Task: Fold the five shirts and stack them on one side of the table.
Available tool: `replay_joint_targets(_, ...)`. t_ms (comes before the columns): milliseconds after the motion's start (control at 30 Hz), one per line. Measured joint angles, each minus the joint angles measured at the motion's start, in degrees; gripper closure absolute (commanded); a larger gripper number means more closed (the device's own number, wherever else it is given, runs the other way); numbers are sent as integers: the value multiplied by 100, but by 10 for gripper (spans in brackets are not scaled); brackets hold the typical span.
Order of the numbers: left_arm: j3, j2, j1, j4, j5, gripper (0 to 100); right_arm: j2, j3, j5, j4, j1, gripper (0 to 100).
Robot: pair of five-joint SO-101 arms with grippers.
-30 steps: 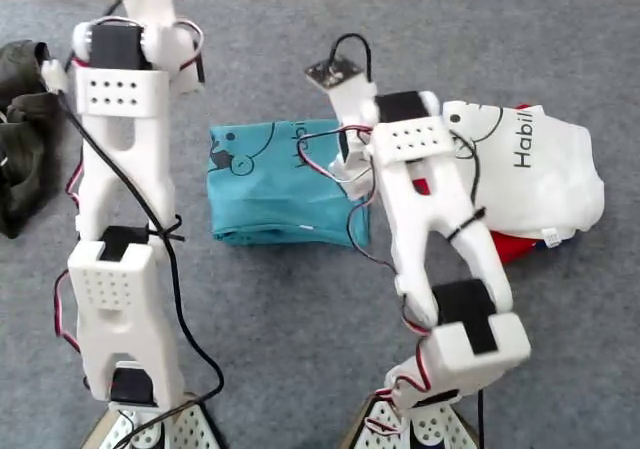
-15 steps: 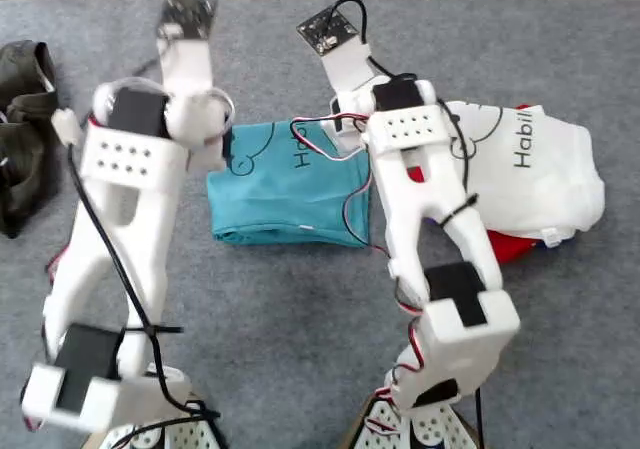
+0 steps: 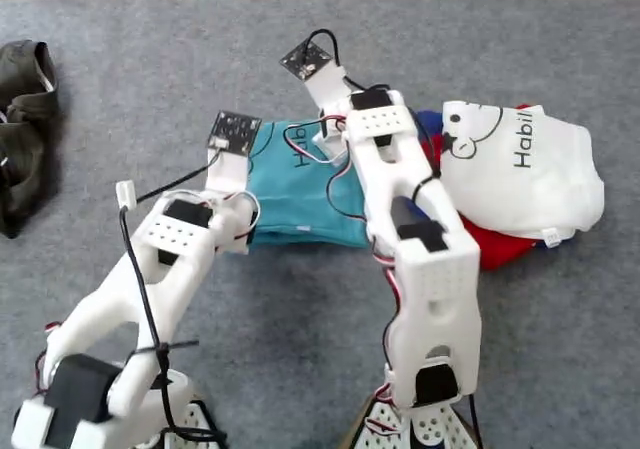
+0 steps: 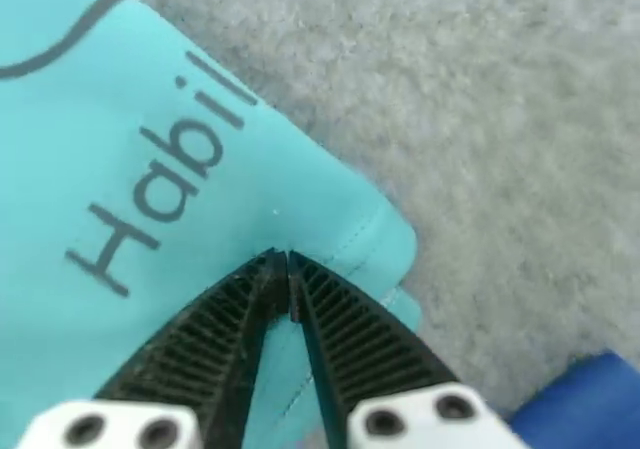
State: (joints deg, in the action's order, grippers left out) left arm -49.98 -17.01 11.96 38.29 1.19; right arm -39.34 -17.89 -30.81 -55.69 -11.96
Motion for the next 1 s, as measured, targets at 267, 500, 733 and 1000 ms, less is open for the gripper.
replay_joint_targets(267, -62, 440, -26, -149, -26, 972, -826, -1284, -9, -624, 97, 984)
replay_joint_targets(500, 176, 158, -35, 360, -18, 972, -888, -2382, -9, -1741, 193, 984)
replay_joint_targets(733, 1451, -1363, -88, 1574, -18, 972, -888, -4123, -9, -3147, 229, 984)
replay_joint_targets(1000, 1345, -712, -378, 9, 88, 972, -870, -5433, 580, -4475, 237, 984)
